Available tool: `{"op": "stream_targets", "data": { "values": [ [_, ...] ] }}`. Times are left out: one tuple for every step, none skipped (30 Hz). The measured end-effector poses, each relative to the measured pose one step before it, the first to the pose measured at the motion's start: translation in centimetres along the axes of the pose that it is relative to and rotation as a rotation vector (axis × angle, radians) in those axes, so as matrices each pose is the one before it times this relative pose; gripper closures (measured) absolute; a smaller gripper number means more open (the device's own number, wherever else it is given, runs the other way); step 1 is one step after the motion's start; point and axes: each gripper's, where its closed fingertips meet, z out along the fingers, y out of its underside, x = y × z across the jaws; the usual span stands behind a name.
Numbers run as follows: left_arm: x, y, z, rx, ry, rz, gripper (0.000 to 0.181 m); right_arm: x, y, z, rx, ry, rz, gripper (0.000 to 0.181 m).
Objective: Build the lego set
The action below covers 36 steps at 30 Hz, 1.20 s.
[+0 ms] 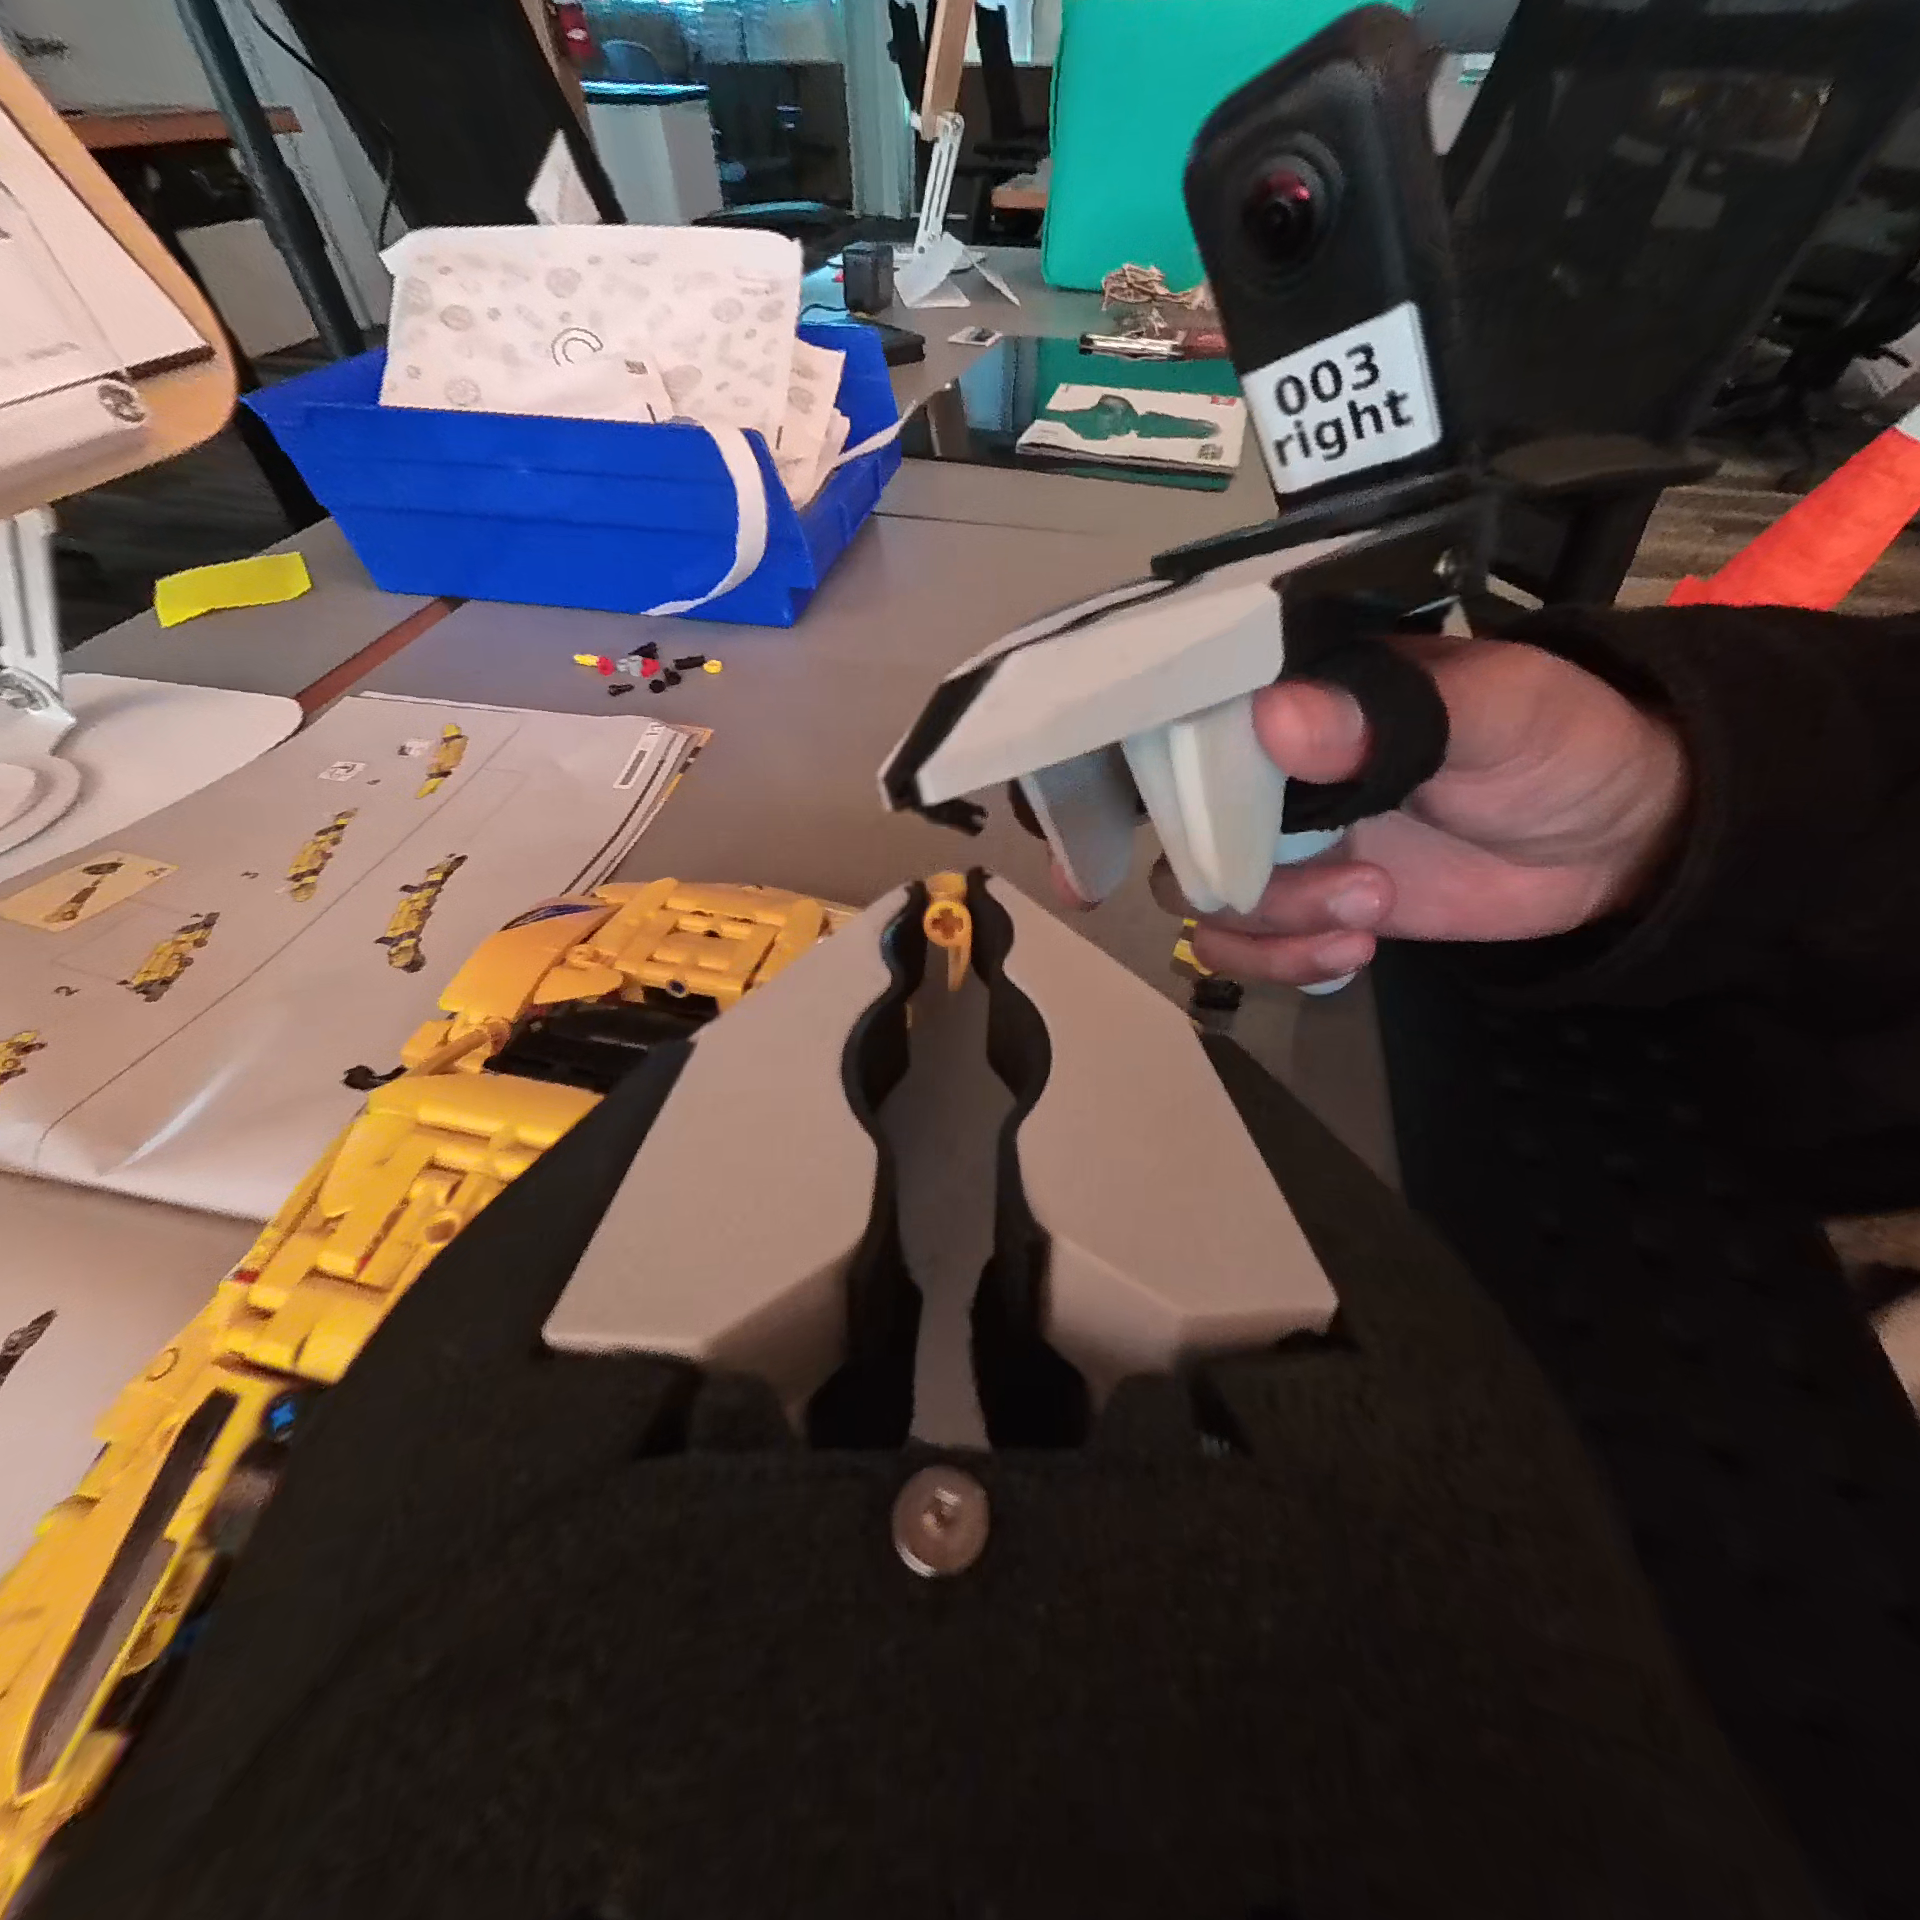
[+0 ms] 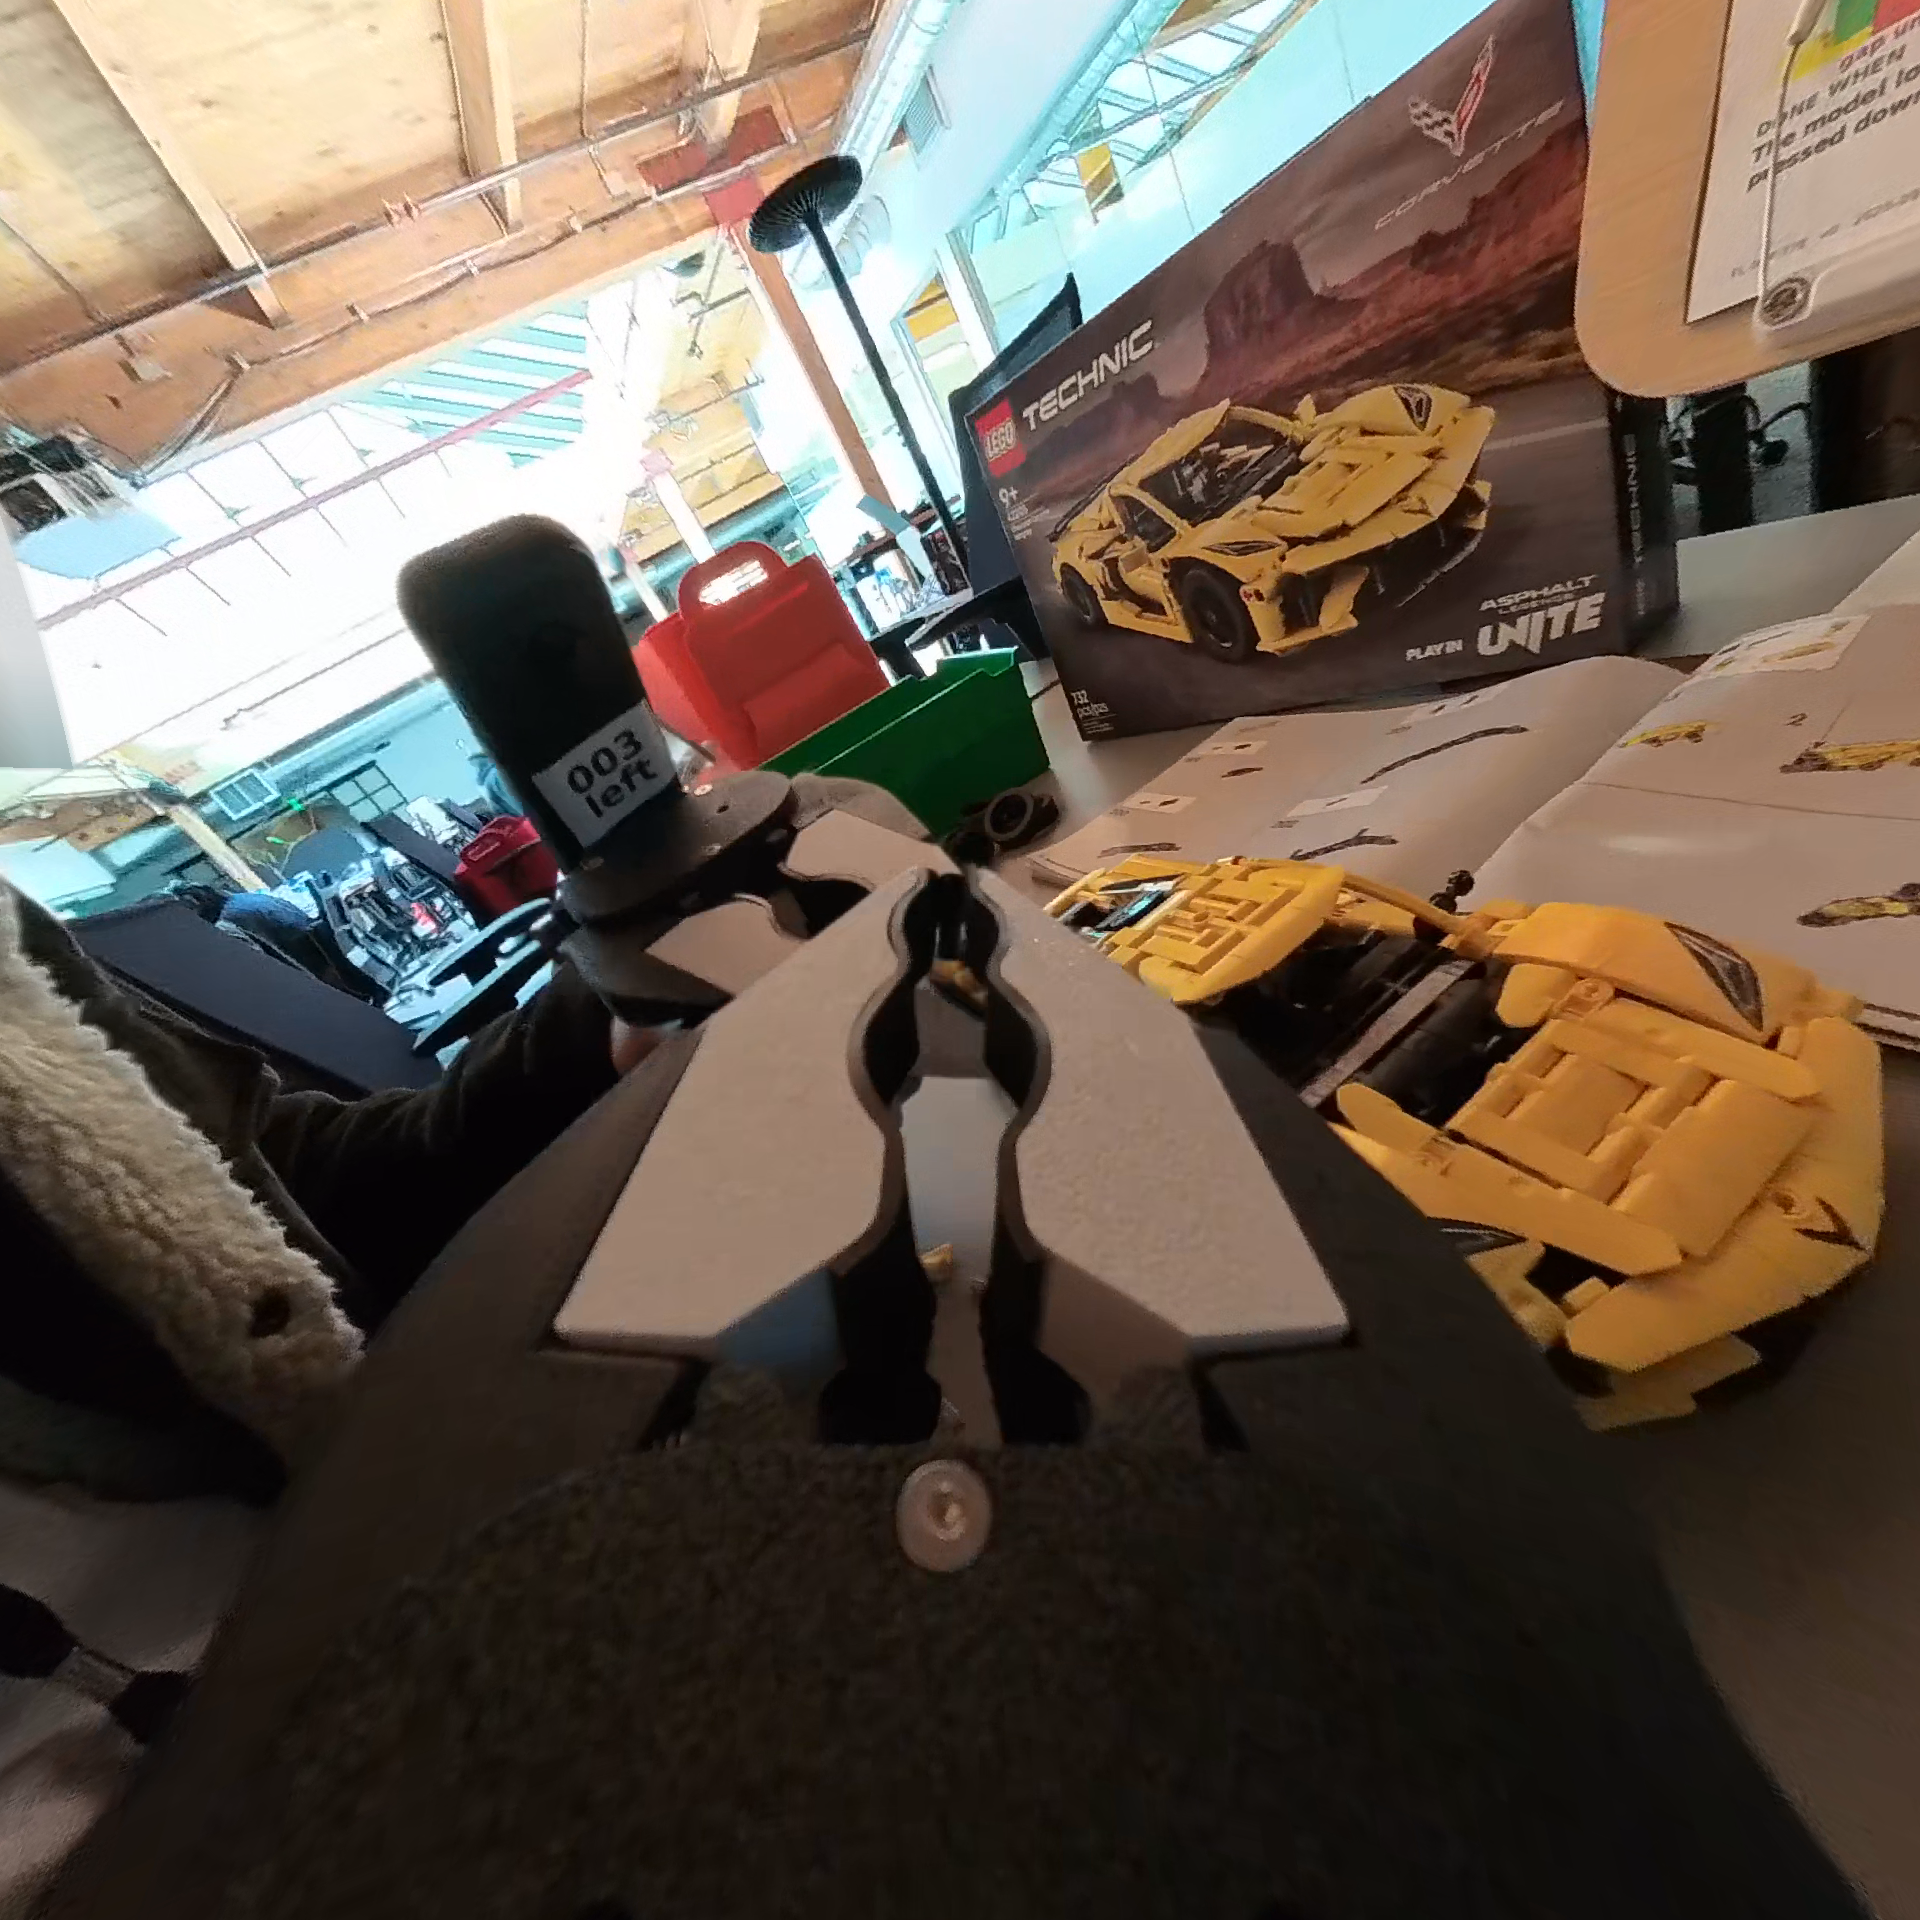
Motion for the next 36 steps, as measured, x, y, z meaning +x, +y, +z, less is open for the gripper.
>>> {"op": "stream_targets", "data": {
  "values": [
    [-0.130, -0.046, 0.036, 0.0021, -0.0138, 0.0035, 0.174, -0.029, 0.326, 0.133, -0.0216, 0.0007, -0.0096, 0.177],
    [-0.427, 0.096, -0.009, -0.0061, -0.0266, 0.0012, 0.174, 0.079, 0.223, 0.030, -0.0177, 0.0120, -0.0232, 0.177],
    [-0.612, 0.205, -0.041, -0.0108, -0.0312, -0.0006, 0.175, 0.242, 0.068, -0.117, -0.0079, 0.0257, -0.0307, 0.177],
    [-0.537, 0.088, -0.121, -0.0025, -0.0220, 0.0005, 0.174, 0.223, 0.047, -0.157, -0.0083, 0.0242, -0.0367, 0.177],
    [-0.300, -0.086, -0.159, 0.0071, -0.0070, -0.0009, 0.174, 0.173, 0.082, -0.135, -0.0102, 0.0196, -0.0329, 0.178],
    [-0.149, -0.150, -0.137, 0.0091, -0.0002, -0.0068, 0.174, 0.071, 0.080, -0.065, -0.0067, 0.0117, -0.0204, 0.177],
    [-0.031, -0.106, -0.051, 0.0050, 0.0031, -0.0087, 0.174, -0.111, 0.073, 0.026, -0.0035, -0.0011, -0.0064, 0.177],
    [0.159, 0.003, 0.021, 0.0001, 0.0098, -0.0040, 0.174, -0.205, 0.017, 0.079, 0.0025, -0.0087, 0.0066, 0.177],
    [0.234, 0.087, 0.102, -0.0043, 0.0095, 0.0024, 0.174, -0.196, -0.038, 0.112, 0.0095, -0.0117, 0.0166, 0.177],
    [0.166, 0.157, 0.122, -0.0089, 0.0034, 0.0065, 0.174, -0.171, -0.078, 0.114, 0.0134, -0.0164, 0.0266, 0.177],
    [0.122, 0.221, 0.141, -0.0131, 0.0019, 0.0061, 0.174, -0.135, -0.144, 0.068, 0.0181, -0.0226, 0.0408, 0.177],
    [0.159, 0.266, 0.134, -0.0144, 0.0074, 0.0045, 0.174, -0.033, -0.274, -0.036, 0.0258, -0.0246, 0.0554, 0.177],
    [0.226, 0.193, 0.097, -0.0101, 0.0118, 0.0037, 0.174, 0.035, -0.322, -0.116, 0.0283, -0.0256, 0.0608, 0.177],
    [0.176, 0.076, 0.057, -0.0028, 0.0087, 0.0043, 0.174, 0.082, -0.349, -0.204, 0.0249, -0.0262, 0.0583, 0.177],
    [0.133, 0.013, 0.031, -0.0013, 0.0052, 0.0062, 0.174, 0.134, -0.334, -0.293, 0.0169, -0.0238, 0.0497, 0.177],
    [0.085, 0.022, 0.011, -0.0033, 0.0023, 0.0071, 0.174, 0.249, -0.329, -0.392, 0.0074, -0.0134, 0.0409, 0.178],
    [0.051, 0.025, -0.009, -0.0031, 0.0000, 0.0070, 0.174, 0.374, -0.394, -0.497, 0.0025, -0.0028, 0.0303, 0.178],
    [0.056, 0.025, 0.011, -0.0028, 0.0007, 0.0053, 0.174, 0.433, -0.465, -0.579, 0.0004, 0.0055, 0.0231, 0.178],
    [0.064, -0.007, 0.004, -0.0006, 0.0015, 0.0023, 0.174, 0.404, -0.376, -0.585, -0.0101, 0.0084, 0.0264, 0.177],
    [0.083, -0.089, 0.016, 0.0043, 0.0022, -0.0013, 0.175, 0.192, -0.056, -0.465, -0.0308, 0.0024, 0.0269, 0.178],
    [0.062, -0.147, 0.011, 0.0085, 0.0016, -0.0040, 0.174, 0.074, 0.463, -0.237, -0.0562, 0.0056, 0.0156, 0.178],
    [-0.053, -0.142, 0.008, 0.0083, -0.0048, -0.0046, 0.174, -0.038, 0.859, 0.021, -0.0701, 0.0099, -0.0130, 0.177],
    [-0.176, -0.104, -0.016, 0.0067, -0.0117, -0.0030, 0.174, -0.040, 0.961, 0.213, -0.0659, 0.0223, -0.0396, 0.177],
    [-0.126, -0.077, -0.037, 0.0058, -0.0058, -0.0018, 0.174, 0.079, 0.676, 0.288, -0.0392, 0.0385, -0.0532, 0.177],
    [0.022, -0.027, -0.018, 0.0029, 0.0049, -0.0048, 0.174, 0.133, 0.179, 0.275, 0.0016, 0.0447, -0.0513, 0.177],
    [0.025, 0.046, 0.017, -0.0014, 0.0043, -0.0079, 0.175, -0.083, -0.101, 0.303, 0.0243, 0.0237, -0.0405, 0.177],
    [-0.014, 0.119, 0.047, -0.0058, 0.0006, -0.0052, 0.175, -0.183, -0.276, 0.282, 0.0348, 0.0106, -0.0242, 0.177],
    [0.088, 0.160, 0.089, -0.0087, 0.0047, -0.0011, 0.174, -0.242, -0.447, 0.241, 0.0475, 0.0033, -0.0168, 0.177],
    [0.161, 0.146, 0.094, -0.0069, 0.0082, -0.0008, 0.174, -0.427, -0.459, 0.269, 0.0542, -0.0126, -0.0175, 0.177],
    [0.169, 0.008, 0.086, 0.0014, 0.0081, -0.0038, 0.174, -0.205, -0.135, 0.322, 0.0324, -0.0035, -0.0126, 0.177],
    [0.211, -0.123, 0.032, 0.0094, 0.0122, -0.0100, 0.174, -0.052, 0.476, 0.394, -0.0123, 0.0025, -0.0112, 0.178],
    [0.217, -0.039, 0.041, 0.0037, 0.0156, -0.0144, 0.174, -0.029, 0.772, 0.393, -0.0388, 0.0009, -0.0081, 0.177],
    [0.033, 0.130, 0.057, -0.0056, 0.0048, -0.0093, 0.174, -0.012, 0.282, 0.229, -0.0120, 0.0046, -0.0073, 0.177],
    [-0.091, 0.135, 0.031, -0.0053, -0.0036, -0.0005, 0.174, 0.135, 0.053, 0.034, -0.0014, 0.0151, -0.0148, 0.177],
    [0.020, 0.085, 0.015, -0.0048, 0.0009, 0.0055, 0.174, 0.031, 0.119, -0.018, -0.0129, 0.0064, -0.0198, 0.177],
    [0.047, 0.045, 0.027, -0.0042, -0.0017, 0.0127, 0.174, -0.011, 0.078, -0.046, -0.0150, 0.0033, -0.0164, 0.177]
  ]
}}
